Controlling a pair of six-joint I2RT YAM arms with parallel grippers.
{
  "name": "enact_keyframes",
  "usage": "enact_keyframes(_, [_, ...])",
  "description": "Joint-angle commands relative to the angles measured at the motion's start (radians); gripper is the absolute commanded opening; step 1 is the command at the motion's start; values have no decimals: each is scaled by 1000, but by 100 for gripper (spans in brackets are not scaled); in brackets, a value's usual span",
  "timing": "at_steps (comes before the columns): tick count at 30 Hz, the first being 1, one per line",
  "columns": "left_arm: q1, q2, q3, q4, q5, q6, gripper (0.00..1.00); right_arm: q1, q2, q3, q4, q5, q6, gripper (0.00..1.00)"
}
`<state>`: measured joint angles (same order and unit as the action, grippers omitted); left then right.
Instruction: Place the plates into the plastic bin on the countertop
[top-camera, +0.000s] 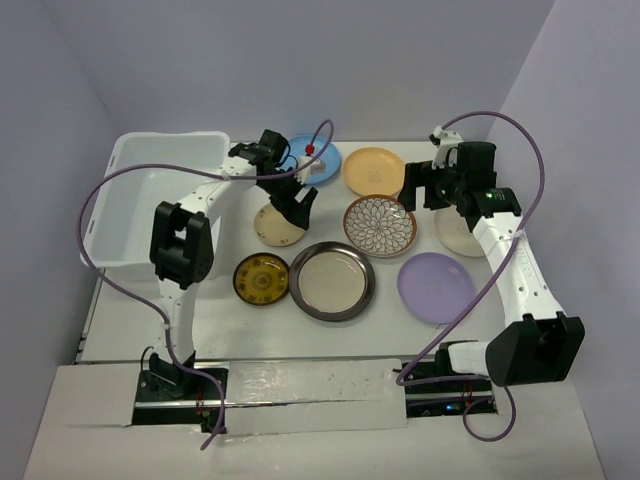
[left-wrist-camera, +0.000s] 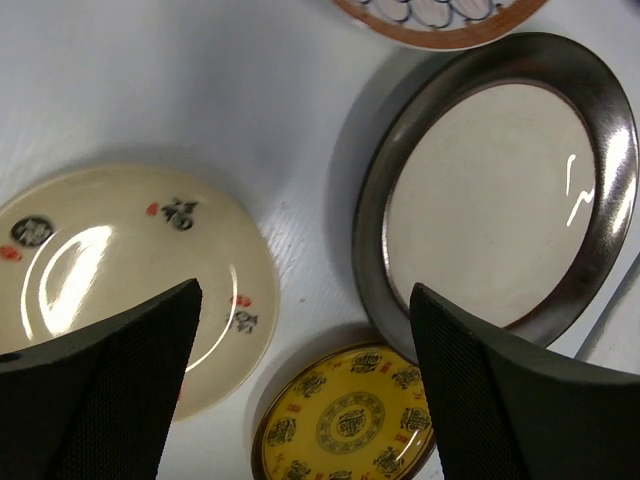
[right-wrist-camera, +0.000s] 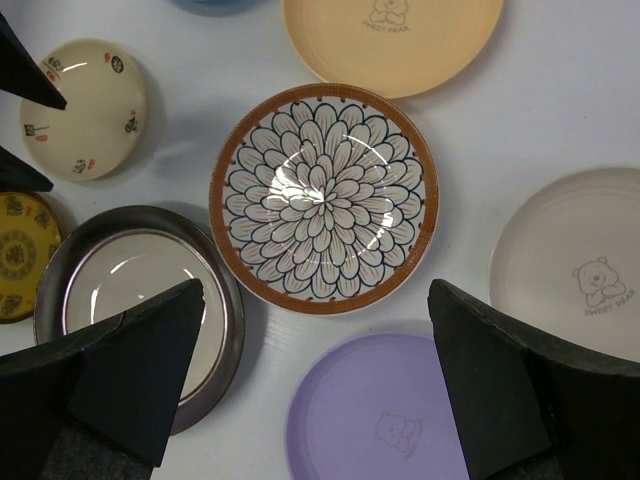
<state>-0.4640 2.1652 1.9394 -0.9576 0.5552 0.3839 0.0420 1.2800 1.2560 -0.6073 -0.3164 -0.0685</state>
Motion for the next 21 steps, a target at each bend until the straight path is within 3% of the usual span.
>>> enact_keyframes(1, [-64,29,70,-36,51,68,90,-27,-41,9,-17,-55,4,100])
enact_keyframes(8, [-68,150,87,-76,131,124,83,-34,-47,23,-43,-64,-3,100])
enact_keyframes(21, [-104,176,-30,-20,159,208,78,-34,-31,25,-48,-70,-6,100])
